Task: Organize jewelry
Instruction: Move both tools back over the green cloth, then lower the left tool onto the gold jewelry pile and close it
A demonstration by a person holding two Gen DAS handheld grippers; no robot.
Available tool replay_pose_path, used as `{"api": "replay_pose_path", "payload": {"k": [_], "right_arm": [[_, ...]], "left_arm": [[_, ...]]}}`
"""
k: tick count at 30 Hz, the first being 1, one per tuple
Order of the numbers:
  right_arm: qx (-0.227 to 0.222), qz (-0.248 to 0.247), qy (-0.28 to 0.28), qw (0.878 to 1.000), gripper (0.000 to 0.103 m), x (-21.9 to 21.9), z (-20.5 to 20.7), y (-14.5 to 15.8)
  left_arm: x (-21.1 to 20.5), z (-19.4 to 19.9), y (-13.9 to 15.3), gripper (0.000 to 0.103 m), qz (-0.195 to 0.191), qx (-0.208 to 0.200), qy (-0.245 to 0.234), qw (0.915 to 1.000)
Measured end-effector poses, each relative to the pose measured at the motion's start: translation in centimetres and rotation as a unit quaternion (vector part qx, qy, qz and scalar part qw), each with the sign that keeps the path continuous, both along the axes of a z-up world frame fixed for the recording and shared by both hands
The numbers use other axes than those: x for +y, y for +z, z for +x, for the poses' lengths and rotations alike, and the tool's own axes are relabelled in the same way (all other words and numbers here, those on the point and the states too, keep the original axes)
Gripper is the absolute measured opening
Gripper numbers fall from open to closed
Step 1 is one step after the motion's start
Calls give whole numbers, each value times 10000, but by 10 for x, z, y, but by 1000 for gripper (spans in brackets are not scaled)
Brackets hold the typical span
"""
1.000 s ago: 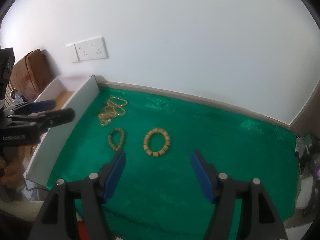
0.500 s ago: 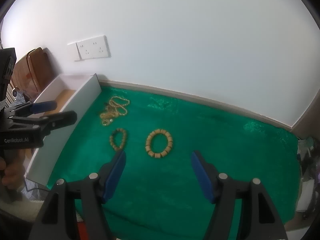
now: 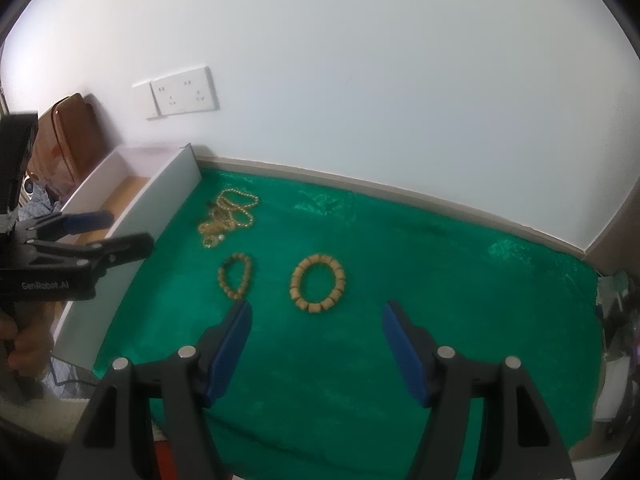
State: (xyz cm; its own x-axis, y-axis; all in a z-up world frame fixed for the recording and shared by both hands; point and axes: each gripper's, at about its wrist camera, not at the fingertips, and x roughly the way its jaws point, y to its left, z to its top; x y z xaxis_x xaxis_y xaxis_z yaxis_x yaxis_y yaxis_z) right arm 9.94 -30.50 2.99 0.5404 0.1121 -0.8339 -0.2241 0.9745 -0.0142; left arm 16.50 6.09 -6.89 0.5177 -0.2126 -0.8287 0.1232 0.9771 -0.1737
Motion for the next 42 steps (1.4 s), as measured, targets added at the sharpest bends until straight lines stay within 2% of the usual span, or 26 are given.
{"api": "replay_pose_path", "payload": {"k": [6,10,14,20,25,28,30,32,35,40,42], "right_arm": [[288,-8,-315,9991,69,-19,8,-17],[416,183,-317,9985,69,-21,13,-23],[464,181,-192,9986,69,-14,15,-28],[509,184,-158,9984,69,-13,14,-30],[596,204,-305,9975,69,-21,12,-35],[626,205,-344,9972,69,-25,10,-37],[650,198,-370,9970,69,-27,9,-39],[686,187,-404,9967,69,-30,8,-40],[713,171,-447,9963,69,-34,8,-41],[715,143,-479,9962,69,-36,9,-41],[724,140,-470,9962,69,-35,11,-41]], "left_arm": [[42,9,-29,95,-213,427,542,9974],[56,18,-44,95,-336,649,686,9950],[55,31,-49,95,-333,659,558,9957],[38,67,-61,92,-252,546,71,9982],[30,107,-89,71,-161,429,-179,9988],[27,127,-117,59,-61,570,-173,9982],[28,136,-133,45,-33,721,-156,9973],[26,142,-144,37,74,785,-189,9967],[26,149,-156,35,230,840,-178,9960],[28,154,-163,35,253,869,-101,9958],[28,157,-164,19,340,848,-89,9958]]}}
